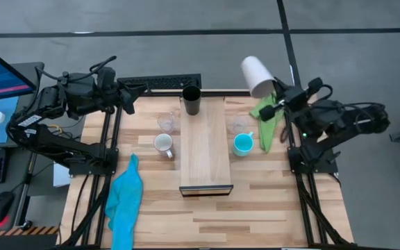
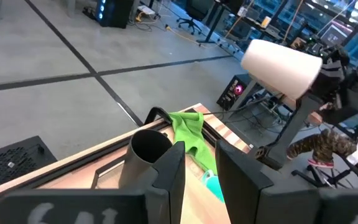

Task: Stack small to large cups/mugs on shelf
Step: Put the white cup on the shelf

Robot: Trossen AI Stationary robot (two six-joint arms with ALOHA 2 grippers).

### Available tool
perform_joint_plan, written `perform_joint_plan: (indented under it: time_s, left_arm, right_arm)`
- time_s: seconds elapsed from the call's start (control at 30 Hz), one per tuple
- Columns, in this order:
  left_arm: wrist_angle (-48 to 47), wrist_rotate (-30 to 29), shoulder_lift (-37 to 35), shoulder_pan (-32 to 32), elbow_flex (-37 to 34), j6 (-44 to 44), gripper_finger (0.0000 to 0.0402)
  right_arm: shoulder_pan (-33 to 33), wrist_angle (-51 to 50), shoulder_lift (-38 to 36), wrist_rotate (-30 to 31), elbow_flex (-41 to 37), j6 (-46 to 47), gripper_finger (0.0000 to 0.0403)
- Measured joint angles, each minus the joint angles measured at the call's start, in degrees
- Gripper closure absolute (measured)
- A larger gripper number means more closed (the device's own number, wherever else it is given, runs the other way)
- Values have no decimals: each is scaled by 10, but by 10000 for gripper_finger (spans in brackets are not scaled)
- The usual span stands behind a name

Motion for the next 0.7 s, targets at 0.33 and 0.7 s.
perform_joint_plan:
  time_s: [0.33, 0.7]
  left_arm:
    - [0, 0, 0, 0, 0, -20, 322]
    - [0, 0, 0, 0, 0, -17, 322]
  right_arm:
    - [-66, 0, 76, 39, 51, -66, 393]
    - [-44, -2, 105, 10, 181, -47, 394]
